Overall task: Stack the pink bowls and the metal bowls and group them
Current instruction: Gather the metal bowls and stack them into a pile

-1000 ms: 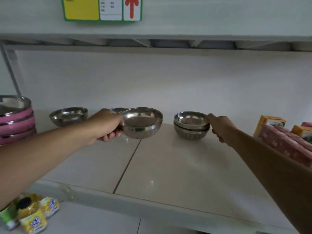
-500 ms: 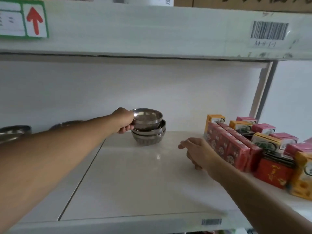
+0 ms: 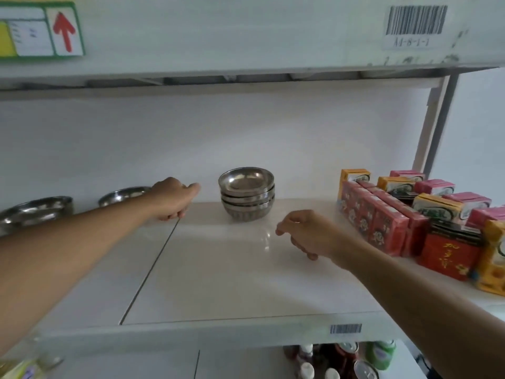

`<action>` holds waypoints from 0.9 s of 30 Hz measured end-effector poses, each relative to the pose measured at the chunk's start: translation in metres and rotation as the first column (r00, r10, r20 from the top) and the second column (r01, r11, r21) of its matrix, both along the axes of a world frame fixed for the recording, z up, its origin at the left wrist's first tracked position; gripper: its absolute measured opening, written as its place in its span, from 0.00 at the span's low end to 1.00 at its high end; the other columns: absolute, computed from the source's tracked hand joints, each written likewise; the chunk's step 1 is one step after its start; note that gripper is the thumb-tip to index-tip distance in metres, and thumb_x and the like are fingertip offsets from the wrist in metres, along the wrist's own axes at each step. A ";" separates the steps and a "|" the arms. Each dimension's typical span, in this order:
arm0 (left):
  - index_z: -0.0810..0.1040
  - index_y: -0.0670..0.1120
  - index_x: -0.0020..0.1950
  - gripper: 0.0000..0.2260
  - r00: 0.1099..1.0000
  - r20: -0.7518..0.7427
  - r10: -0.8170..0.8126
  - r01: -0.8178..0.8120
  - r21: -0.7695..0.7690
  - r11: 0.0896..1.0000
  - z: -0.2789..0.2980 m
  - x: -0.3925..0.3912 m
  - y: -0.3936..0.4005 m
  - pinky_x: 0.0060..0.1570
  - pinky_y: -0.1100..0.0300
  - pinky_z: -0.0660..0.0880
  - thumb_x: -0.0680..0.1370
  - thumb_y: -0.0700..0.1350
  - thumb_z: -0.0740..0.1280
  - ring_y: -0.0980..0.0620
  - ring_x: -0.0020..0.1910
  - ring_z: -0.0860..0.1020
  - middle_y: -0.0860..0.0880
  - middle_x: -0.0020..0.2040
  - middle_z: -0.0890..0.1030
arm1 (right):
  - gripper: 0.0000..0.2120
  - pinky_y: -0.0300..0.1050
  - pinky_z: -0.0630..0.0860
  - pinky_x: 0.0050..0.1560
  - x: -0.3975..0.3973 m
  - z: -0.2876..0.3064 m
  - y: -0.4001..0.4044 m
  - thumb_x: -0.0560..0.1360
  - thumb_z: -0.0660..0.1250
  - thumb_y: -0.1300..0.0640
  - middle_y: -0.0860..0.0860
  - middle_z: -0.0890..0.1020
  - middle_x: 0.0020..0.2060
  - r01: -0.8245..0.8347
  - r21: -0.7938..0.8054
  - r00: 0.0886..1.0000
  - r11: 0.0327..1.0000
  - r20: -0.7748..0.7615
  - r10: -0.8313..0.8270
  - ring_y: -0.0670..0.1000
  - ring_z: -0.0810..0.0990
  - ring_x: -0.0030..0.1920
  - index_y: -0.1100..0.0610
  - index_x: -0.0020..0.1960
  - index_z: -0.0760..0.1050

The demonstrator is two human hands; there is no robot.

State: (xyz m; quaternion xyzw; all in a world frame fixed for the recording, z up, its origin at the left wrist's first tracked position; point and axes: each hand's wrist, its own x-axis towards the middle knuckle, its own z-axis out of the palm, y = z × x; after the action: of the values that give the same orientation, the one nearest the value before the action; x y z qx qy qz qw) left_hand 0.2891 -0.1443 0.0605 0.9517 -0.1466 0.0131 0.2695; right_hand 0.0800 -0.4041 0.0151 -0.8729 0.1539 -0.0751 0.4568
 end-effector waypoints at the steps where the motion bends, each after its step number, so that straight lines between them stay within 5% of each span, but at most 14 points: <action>1: 0.86 0.40 0.49 0.28 0.998 0.068 -0.004 -0.001 0.078 0.997 -0.003 -0.005 0.019 0.29 0.62 0.70 0.83 0.63 0.59 0.49 0.22 0.77 0.42 0.35 0.89 | 0.11 0.42 0.68 0.27 0.006 -0.001 0.005 0.83 0.66 0.54 0.52 0.77 0.31 -0.036 -0.058 0.999 0.998 -0.011 0.035 0.51 0.72 0.28 0.56 0.51 0.86; 4: 0.85 0.42 0.48 0.27 0.988 0.153 -0.018 -0.009 0.173 0.985 -0.014 -0.024 0.077 0.29 0.62 0.74 0.85 0.64 0.62 0.53 0.20 0.79 0.48 0.29 0.85 | 0.12 0.44 0.79 0.38 0.028 -0.003 0.023 0.81 0.66 0.46 0.48 0.84 0.37 -0.137 -0.289 0.990 0.948 -0.008 0.141 0.49 0.82 0.37 0.52 0.48 0.83; 7: 0.85 0.48 0.44 0.24 0.983 0.179 0.038 -0.089 0.283 0.955 -0.022 -0.054 0.133 0.35 0.61 0.76 0.83 0.66 0.62 0.50 0.32 0.86 0.51 0.30 0.83 | 0.11 0.46 0.76 0.44 0.051 -0.002 0.047 0.81 0.66 0.42 0.45 0.85 0.45 -0.244 -0.473 0.962 0.846 -0.006 0.274 0.49 0.83 0.47 0.48 0.48 0.81; 10: 0.84 0.53 0.48 0.23 0.978 0.186 0.097 -0.164 0.393 0.905 -0.027 -0.087 0.178 0.52 0.53 0.82 0.79 0.68 0.58 0.45 0.48 0.85 0.52 0.45 0.85 | 0.11 0.43 0.75 0.43 0.069 0.002 0.079 0.82 0.66 0.40 0.40 0.83 0.47 -0.332 -0.506 0.923 0.796 -0.003 0.384 0.45 0.81 0.47 0.44 0.54 0.82; 15: 0.84 0.56 0.59 0.22 0.978 0.119 0.171 -0.205 0.392 0.897 -0.037 -0.136 0.233 0.59 0.51 0.80 0.82 0.68 0.58 0.48 0.56 0.83 0.53 0.57 0.85 | 0.14 0.52 0.80 0.58 0.073 -0.001 0.138 0.81 0.64 0.38 0.47 0.86 0.58 -0.358 -0.599 0.896 0.716 -0.004 0.445 0.53 0.82 0.56 0.43 0.59 0.83; 18: 0.84 0.55 0.67 0.25 0.975 0.102 0.199 -0.222 0.360 0.906 -0.036 -0.157 0.260 0.65 0.49 0.79 0.84 0.68 0.58 0.47 0.63 0.82 0.50 0.67 0.85 | 0.18 0.52 0.79 0.58 0.065 0.001 0.170 0.83 0.62 0.37 0.47 0.85 0.62 -0.361 -0.647 0.897 0.671 -0.044 0.441 0.54 0.82 0.59 0.44 0.64 0.83; 22: 0.83 0.54 0.70 0.26 0.974 0.122 0.188 -0.216 0.285 0.934 -0.034 -0.176 0.285 0.64 0.49 0.79 0.84 0.68 0.58 0.48 0.64 0.82 0.51 0.69 0.84 | 0.19 0.54 0.79 0.63 0.053 0.008 0.203 0.83 0.62 0.37 0.50 0.86 0.63 -0.316 -0.692 0.923 0.649 -0.068 0.378 0.57 0.82 0.63 0.44 0.65 0.84; 27: 0.81 0.52 0.55 0.20 0.979 0.139 0.152 -0.185 0.268 0.946 -0.042 -0.181 0.295 0.56 0.53 0.77 0.84 0.66 0.60 0.46 0.57 0.80 0.49 0.62 0.85 | 0.17 0.53 0.78 0.61 0.040 0.014 0.235 0.83 0.63 0.39 0.53 0.86 0.63 -0.263 -0.709 0.952 0.654 -0.082 0.295 0.60 0.82 0.63 0.46 0.63 0.84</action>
State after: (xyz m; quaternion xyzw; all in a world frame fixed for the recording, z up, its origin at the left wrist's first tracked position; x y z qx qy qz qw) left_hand 0.1079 0.1512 0.0186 0.9868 -0.0807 0.0710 0.1213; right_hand 0.1196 -0.1689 0.0293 -0.9923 -0.0323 -0.0754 0.0926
